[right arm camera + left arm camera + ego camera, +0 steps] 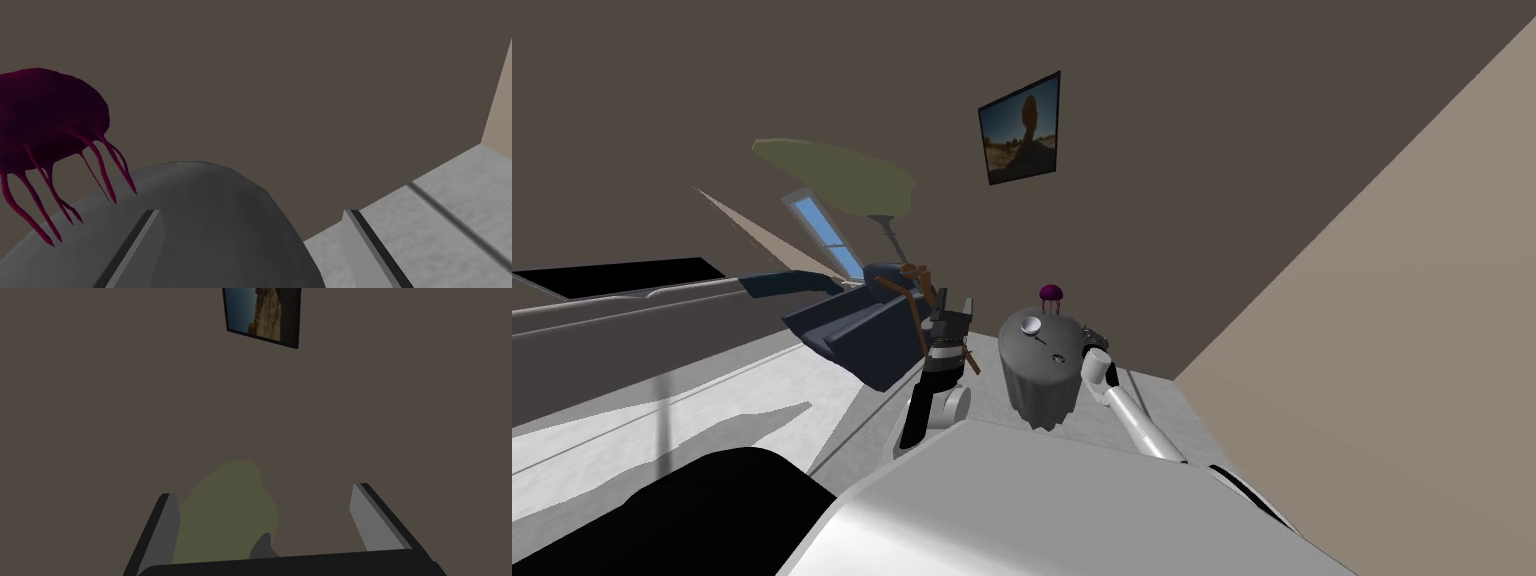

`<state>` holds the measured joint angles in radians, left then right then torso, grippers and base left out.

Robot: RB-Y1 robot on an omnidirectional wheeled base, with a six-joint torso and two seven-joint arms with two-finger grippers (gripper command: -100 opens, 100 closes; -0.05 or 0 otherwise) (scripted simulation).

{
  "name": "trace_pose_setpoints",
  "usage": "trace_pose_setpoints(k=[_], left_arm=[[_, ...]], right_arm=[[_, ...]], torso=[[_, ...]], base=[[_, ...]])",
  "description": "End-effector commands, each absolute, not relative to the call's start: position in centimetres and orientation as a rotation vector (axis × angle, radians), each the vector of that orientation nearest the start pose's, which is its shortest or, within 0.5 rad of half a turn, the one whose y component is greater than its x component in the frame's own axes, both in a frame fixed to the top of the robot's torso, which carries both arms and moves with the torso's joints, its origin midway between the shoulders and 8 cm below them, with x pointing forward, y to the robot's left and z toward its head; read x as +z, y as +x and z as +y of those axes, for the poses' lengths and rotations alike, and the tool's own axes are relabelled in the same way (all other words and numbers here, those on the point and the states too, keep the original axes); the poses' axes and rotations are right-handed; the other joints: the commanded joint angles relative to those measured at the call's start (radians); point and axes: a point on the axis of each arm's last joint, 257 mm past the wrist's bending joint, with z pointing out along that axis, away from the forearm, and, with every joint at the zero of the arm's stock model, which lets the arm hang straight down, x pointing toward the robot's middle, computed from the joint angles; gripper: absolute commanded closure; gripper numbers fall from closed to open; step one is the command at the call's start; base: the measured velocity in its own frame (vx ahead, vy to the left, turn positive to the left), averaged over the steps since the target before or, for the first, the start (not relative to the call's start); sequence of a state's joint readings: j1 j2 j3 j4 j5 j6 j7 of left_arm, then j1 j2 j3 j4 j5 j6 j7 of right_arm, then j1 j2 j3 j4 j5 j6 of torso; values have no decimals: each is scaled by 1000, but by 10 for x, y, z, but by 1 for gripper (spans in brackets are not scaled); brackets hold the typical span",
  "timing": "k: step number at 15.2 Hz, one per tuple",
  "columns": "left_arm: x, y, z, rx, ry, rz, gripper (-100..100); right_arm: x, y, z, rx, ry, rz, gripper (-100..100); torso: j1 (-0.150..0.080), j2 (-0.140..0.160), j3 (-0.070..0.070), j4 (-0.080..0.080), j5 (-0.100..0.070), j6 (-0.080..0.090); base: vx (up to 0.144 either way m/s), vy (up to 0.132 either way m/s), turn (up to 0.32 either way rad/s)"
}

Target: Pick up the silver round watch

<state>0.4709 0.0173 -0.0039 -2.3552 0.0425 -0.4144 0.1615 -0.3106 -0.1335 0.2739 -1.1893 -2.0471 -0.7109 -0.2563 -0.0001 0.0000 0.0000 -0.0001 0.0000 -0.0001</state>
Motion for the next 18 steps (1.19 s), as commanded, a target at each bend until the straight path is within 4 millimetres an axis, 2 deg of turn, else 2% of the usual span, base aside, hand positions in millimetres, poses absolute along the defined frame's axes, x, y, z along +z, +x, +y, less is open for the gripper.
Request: trace_pose_setpoints(k=[1,3,4,5,9,10,18], left_arm=[[51,344,276,-1501,-719,546,0],[51,344,276,-1501,-719,546,0],[51,344,276,-1501,-719,546,0],[51,344,276,-1501,-719,546,0],[51,344,276,-1501,-719,546,0],[51,344,276,-1501,-719,546,0],[51,344,276,-1501,-719,546,0]], right_arm=[[-315,578,-268,-1866,-2341,987,-100],[-321,577,-267,-1823,-2335,1020,-100],[-324,584,-260,-1802,-2349,1022,-100],[-332,582,-261,-1771,-2360,1043,-100],[-342,579,-257,-1699,-2346,1096,-100],[-346,584,-251,-1667,-2363,1109,-100],[-377,577,-239,-1470,-2363,1237,-100]], torso=[[0,0,0,0,0,0],[0,0,0,0,0,0],[0,0,0,0,0,0],[0,0,0,0,0,0],[0,0,0,0,0,0],[0,0,0,0,0,0],[0,0,0,0,0,0]], base=[[-5,-7,24],[0,0,0],[-6,-3,32],[-7,-7,54],[-1,-2,7],[-5,-3,41],[-3,-3,22]])
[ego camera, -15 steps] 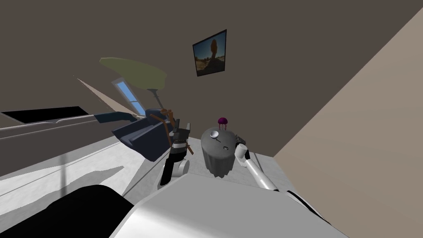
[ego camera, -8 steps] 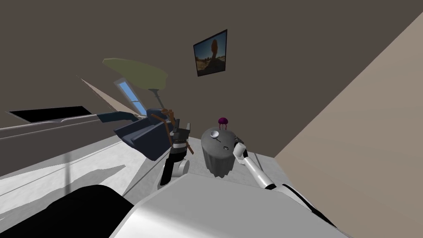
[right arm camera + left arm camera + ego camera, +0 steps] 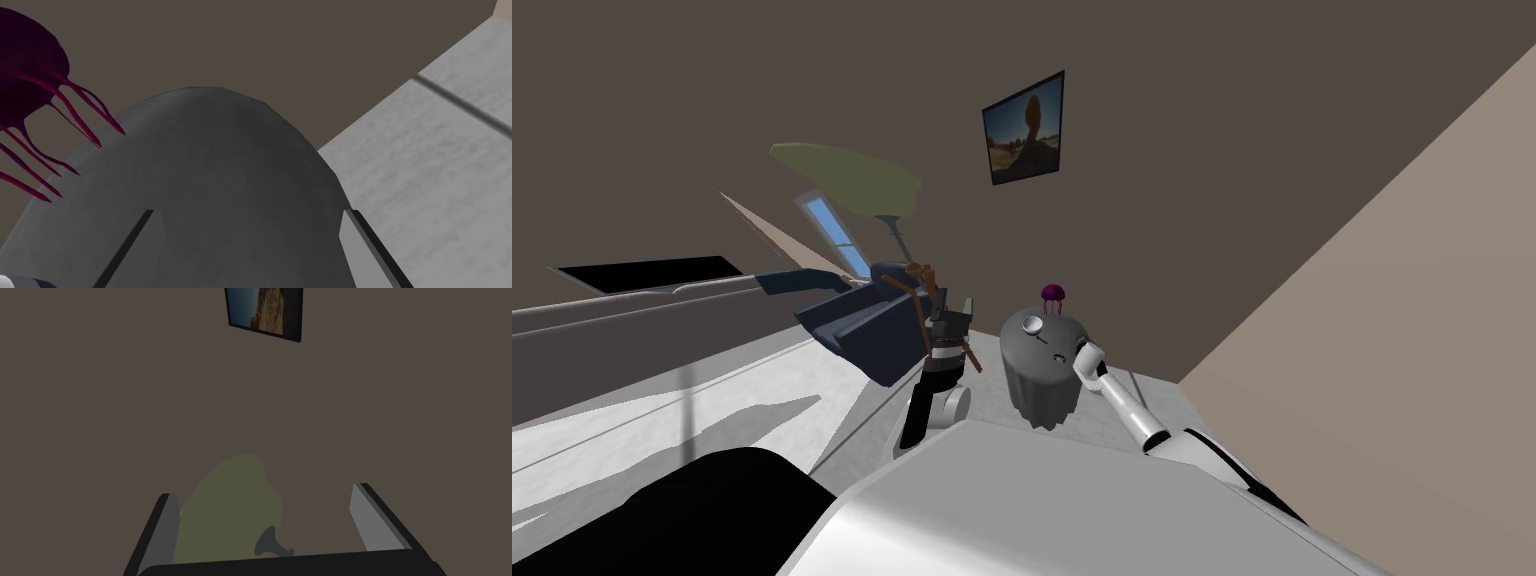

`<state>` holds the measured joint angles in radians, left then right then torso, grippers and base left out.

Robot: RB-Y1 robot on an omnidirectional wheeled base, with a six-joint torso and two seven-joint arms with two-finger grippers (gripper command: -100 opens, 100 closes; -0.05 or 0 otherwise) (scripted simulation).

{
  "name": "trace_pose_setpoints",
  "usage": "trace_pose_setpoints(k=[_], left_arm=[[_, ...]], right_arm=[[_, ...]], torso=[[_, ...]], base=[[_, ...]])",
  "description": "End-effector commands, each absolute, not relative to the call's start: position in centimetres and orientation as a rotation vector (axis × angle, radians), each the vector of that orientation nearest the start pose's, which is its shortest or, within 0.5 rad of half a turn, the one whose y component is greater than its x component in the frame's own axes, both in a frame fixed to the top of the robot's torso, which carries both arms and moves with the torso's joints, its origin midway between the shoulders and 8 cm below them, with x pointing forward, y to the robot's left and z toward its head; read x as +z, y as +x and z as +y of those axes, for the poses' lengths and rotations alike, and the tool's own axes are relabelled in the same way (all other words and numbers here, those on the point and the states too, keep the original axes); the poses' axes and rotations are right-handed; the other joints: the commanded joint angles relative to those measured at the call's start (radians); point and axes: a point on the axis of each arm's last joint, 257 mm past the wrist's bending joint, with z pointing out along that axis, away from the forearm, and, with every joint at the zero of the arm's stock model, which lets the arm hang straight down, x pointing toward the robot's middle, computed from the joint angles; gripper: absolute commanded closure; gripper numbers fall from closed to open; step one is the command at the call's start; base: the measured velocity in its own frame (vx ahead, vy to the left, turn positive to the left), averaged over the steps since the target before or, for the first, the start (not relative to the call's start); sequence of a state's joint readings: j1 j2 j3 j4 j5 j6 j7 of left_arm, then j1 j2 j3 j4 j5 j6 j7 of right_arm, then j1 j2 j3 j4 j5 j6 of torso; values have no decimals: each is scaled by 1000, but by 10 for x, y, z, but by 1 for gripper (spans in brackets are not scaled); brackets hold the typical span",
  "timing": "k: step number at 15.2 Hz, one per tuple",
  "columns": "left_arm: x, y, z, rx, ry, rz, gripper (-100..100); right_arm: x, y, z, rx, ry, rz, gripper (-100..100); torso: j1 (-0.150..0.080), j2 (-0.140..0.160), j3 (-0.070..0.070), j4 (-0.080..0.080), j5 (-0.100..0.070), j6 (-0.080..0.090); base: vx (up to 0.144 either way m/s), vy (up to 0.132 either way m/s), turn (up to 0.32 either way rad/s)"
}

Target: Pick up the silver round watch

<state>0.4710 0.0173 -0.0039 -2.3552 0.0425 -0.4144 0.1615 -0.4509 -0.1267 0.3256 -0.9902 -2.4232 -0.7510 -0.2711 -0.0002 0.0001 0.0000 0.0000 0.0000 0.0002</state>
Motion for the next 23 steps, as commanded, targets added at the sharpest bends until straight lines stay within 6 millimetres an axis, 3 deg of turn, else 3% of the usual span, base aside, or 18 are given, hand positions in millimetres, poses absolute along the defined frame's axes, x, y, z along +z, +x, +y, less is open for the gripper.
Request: trace_pose_setpoints(k=[1,23], left_arm=[[51,344,276,-1501,-719,546,0],[51,344,276,-1501,-719,546,0]], right_arm=[[-378,577,-238,-1463,-2361,1242,-100],[-437,556,-195,-964,-2344,1560,-100]], torso=[[0,0,0,0,0,0],[0,0,0,0,0,0]], base=[[0,0,0],[-3,-3,22]])
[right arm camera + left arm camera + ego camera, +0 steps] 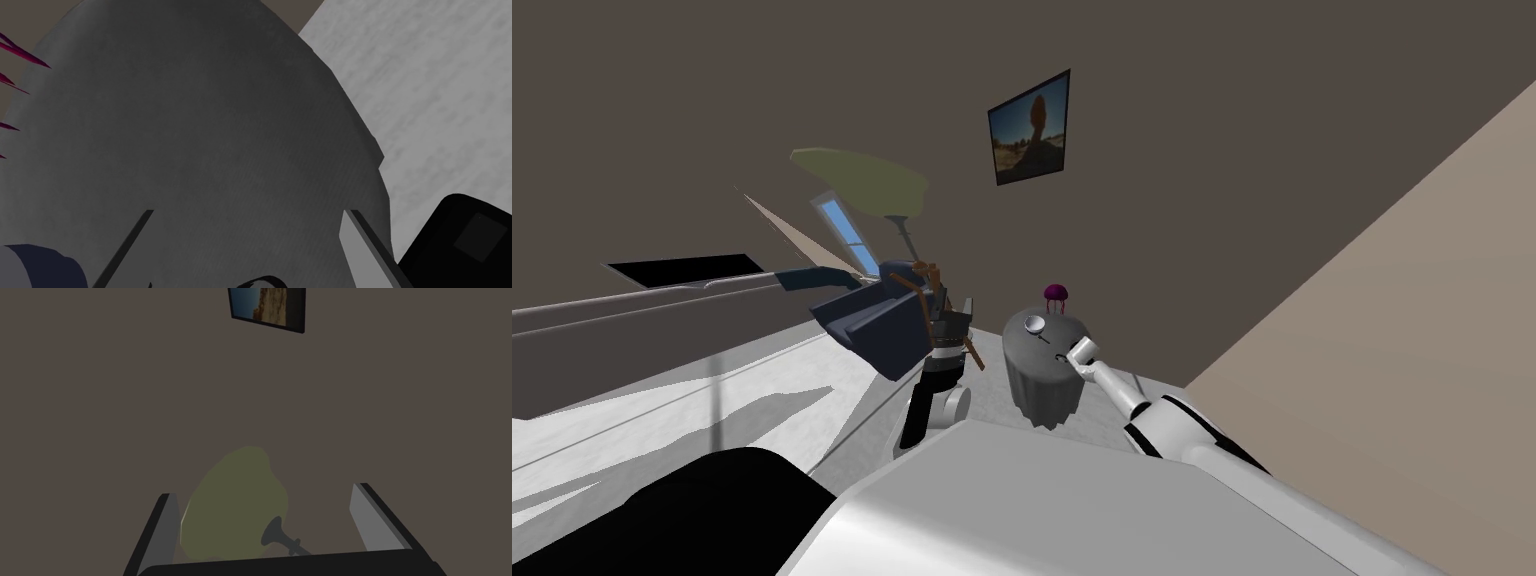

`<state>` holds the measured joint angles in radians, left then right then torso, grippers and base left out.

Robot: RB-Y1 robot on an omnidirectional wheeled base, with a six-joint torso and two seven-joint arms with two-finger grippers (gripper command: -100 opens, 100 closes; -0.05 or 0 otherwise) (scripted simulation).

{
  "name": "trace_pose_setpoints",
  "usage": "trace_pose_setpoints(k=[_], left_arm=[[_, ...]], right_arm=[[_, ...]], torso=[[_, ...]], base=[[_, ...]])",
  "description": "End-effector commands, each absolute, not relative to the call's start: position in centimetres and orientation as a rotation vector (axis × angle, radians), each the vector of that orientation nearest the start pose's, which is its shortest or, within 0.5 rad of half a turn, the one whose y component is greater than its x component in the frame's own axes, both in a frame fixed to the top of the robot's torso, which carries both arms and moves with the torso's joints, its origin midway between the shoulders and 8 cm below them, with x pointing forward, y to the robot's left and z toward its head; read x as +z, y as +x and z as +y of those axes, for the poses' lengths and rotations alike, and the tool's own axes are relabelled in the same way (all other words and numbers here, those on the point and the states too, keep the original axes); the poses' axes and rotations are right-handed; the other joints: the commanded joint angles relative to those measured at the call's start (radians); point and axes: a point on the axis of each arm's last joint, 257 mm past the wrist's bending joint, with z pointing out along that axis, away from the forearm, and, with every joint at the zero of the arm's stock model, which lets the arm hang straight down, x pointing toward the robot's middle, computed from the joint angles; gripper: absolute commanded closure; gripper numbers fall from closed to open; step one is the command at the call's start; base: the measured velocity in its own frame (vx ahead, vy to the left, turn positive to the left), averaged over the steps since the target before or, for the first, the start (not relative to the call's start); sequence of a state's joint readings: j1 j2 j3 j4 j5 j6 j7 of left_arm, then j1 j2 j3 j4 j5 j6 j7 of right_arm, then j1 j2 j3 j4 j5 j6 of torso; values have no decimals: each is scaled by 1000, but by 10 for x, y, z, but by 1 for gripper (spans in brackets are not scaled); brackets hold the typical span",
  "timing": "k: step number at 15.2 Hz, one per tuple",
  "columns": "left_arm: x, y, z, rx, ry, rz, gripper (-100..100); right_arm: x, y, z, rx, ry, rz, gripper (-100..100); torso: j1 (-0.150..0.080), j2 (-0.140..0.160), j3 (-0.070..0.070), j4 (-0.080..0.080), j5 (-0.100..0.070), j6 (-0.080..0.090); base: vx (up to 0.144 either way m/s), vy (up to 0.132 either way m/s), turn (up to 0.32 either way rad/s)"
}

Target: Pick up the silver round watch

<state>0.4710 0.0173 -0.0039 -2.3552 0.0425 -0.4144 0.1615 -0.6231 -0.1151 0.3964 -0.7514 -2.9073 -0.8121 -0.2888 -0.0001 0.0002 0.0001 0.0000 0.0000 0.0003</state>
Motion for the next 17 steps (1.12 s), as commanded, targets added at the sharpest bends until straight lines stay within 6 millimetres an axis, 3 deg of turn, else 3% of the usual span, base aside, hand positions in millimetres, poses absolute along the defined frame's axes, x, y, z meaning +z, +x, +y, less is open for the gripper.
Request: trace_pose_setpoints(k=[1,17], left_arm=[[51,344,276,-1501,-719,546,0],[51,344,276,-1501,-719,546,0]], right_arm=[[-436,557,-191,-941,-2349,1577,-100],[-460,529,-157,-592,-2270,1805,-100]], torso=[[0,0,0,0,0,0],[0,0,0,0,0,0]], base=[[-4,-3,25],[-3,-3,19]])
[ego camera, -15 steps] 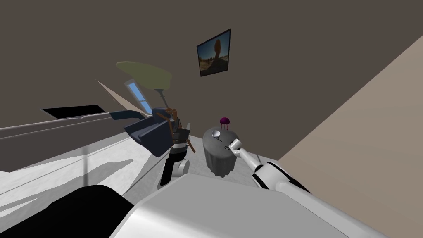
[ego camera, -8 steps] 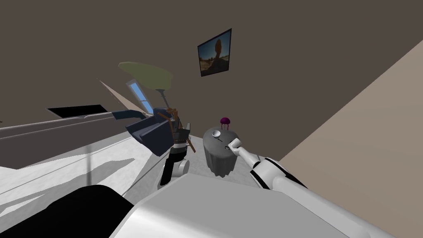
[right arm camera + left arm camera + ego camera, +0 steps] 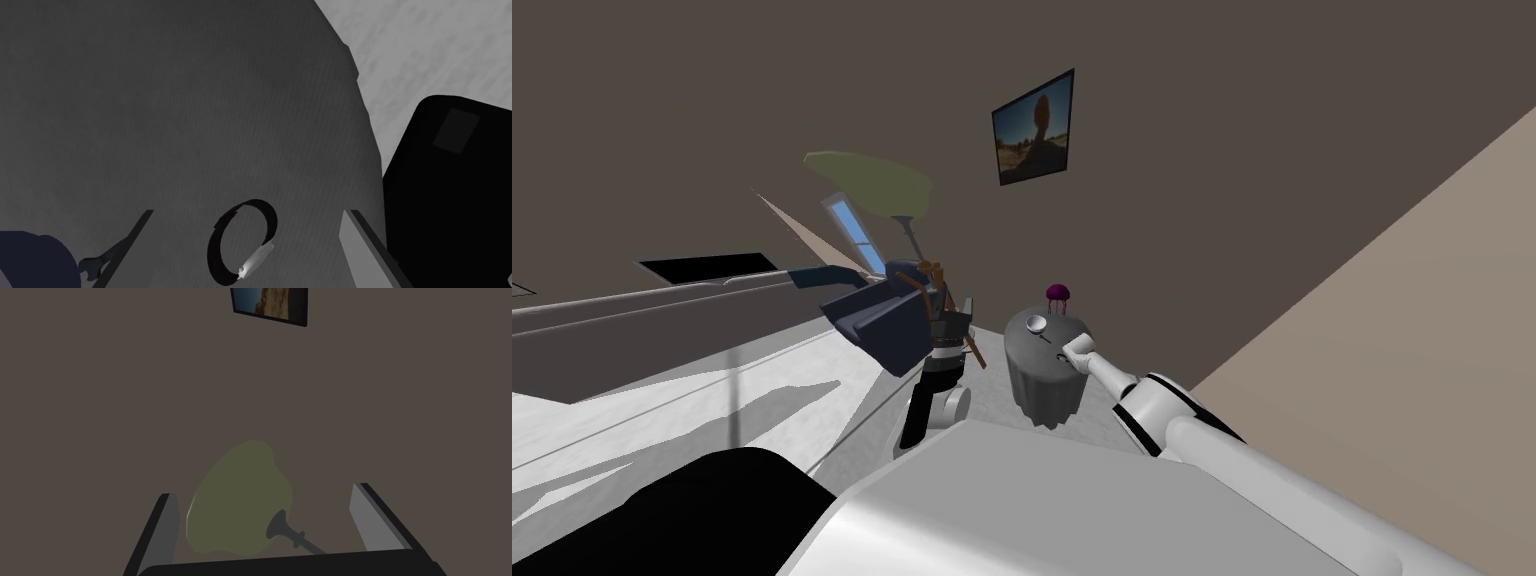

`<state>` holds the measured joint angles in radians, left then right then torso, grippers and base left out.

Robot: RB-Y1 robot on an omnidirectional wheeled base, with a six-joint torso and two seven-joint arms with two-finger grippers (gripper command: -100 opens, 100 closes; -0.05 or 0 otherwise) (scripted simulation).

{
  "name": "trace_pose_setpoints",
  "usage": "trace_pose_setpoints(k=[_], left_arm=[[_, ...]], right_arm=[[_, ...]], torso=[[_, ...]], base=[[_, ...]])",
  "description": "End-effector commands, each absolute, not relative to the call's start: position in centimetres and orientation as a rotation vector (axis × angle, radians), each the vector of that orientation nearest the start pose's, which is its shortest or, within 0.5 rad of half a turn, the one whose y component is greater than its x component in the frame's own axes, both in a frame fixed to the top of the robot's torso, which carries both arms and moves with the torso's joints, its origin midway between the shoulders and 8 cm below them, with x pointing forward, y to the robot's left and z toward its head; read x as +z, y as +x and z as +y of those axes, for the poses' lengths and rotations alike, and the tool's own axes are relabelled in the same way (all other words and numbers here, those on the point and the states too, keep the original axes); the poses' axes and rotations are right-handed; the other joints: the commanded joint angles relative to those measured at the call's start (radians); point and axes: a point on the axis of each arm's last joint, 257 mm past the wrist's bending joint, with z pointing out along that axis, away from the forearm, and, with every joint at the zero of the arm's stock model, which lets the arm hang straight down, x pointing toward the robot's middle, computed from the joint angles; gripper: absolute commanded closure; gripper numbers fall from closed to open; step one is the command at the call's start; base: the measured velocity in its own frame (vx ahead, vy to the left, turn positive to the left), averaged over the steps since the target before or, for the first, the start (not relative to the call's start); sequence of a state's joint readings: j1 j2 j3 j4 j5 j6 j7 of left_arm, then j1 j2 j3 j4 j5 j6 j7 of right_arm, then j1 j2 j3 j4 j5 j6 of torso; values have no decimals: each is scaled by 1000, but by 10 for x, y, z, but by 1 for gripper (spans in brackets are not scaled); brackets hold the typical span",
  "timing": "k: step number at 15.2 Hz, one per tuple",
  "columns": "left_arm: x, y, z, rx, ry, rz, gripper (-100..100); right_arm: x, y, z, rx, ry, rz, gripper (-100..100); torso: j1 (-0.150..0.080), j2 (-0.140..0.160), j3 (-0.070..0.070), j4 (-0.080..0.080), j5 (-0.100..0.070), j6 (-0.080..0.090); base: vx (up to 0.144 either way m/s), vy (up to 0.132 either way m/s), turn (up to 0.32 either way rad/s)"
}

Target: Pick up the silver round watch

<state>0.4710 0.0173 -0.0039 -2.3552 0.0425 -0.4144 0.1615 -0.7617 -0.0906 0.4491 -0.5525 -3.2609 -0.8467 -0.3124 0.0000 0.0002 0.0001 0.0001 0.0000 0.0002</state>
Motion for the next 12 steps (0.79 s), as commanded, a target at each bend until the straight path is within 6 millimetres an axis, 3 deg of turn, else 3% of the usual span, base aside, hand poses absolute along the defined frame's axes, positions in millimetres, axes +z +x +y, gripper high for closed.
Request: trace_pose_setpoints(k=[1,7,10,12], left_arm=[[51,344,276,-1501,-719,546,0],[51,344,276,-1501,-719,546,0],[51,344,276,-1501,-718,546,0],[51,344,276,-1501,-719,546,0]], right_arm=[[-460,528,-156,-581,-2264,1810,-100],[-461,522,-145,-505,-2242,1853,-100],[-472,519,-197,-508,-2160,1978,-100],[-470,521,-195,-509,-2157,1971,-100]], torso=[[0,0,0,0,0,0],[0,0,0,0,0,0],[0,2,1,0,0,-1],[0,4,2,1,0,-1]], base=[[-3,-3,18],[-3,-3,14],[-36,4,396],[-54,-6,200]])
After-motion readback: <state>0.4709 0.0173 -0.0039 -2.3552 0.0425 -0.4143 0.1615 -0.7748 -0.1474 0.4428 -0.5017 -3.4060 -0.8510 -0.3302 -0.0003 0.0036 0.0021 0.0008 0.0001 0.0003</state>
